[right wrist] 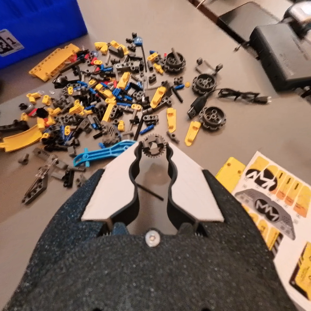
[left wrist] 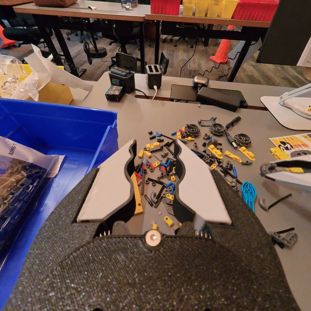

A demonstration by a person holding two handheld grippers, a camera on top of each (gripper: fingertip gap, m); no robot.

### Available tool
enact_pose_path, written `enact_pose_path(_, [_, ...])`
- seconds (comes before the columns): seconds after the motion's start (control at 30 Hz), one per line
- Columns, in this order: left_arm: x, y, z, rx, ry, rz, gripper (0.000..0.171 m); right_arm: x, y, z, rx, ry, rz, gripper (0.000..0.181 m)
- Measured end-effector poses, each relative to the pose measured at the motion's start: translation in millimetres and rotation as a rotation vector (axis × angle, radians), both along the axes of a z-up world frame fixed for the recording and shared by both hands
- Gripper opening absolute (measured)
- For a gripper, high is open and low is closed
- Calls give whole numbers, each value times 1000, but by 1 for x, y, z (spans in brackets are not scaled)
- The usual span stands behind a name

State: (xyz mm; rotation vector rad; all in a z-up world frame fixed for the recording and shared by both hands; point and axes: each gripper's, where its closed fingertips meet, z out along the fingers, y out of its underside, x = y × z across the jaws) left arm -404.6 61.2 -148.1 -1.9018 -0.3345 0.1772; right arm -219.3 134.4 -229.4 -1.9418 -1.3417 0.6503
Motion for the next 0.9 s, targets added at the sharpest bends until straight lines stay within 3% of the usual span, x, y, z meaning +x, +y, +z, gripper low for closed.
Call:
enact_pose_path(0.2, [2,2,-4,-23,9,-1,44,13,-12,-25,-13,-61,11,28])
enact_pose_path(0.33, [-1,1,-6,-32,10,9,44,11,-14,-24,-47,-34,11,33])
enact_pose_path(0.53, [-1,1,-5,-25,10,8,44,20,-32,-2,-25,62,28,37])
enact_pose_path(0.9, [3,6,-11,-66,46,9,44,17,-100,35,63,272,236,33])
